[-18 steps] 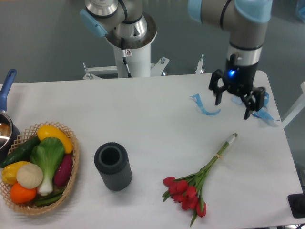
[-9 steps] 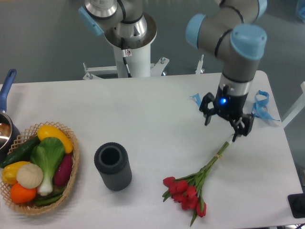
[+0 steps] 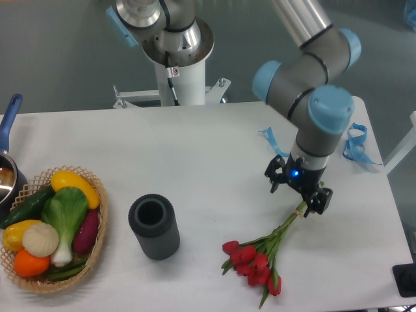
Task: Pick up the flowers from the table
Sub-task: 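Move the open gripper over the stems of the red tulip bunch, then lower the gripper around the tulip stems just below the blooms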
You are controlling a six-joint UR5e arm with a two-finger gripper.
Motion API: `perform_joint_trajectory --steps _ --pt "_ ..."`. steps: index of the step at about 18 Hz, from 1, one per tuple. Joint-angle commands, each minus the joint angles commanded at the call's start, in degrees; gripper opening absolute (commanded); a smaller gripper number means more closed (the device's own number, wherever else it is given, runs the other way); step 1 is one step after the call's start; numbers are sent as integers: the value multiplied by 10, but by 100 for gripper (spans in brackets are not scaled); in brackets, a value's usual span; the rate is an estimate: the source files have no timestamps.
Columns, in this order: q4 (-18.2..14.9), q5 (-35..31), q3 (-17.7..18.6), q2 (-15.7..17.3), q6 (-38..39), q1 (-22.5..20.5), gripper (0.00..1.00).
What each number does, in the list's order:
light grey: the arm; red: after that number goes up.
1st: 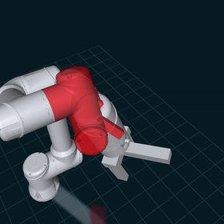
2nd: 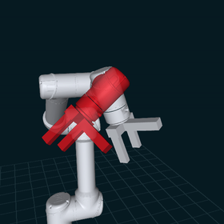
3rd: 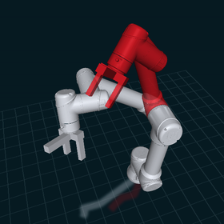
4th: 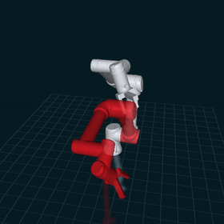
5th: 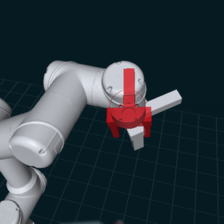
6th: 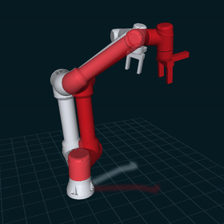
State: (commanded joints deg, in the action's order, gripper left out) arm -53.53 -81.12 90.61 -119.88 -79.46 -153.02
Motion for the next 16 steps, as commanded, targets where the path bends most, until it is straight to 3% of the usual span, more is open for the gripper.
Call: perform_joint_trajectory --steps 7,16 --pt "45 -11 -22 -39 30 14 100" --pt "48 -11 -25 -61 59 39 100"
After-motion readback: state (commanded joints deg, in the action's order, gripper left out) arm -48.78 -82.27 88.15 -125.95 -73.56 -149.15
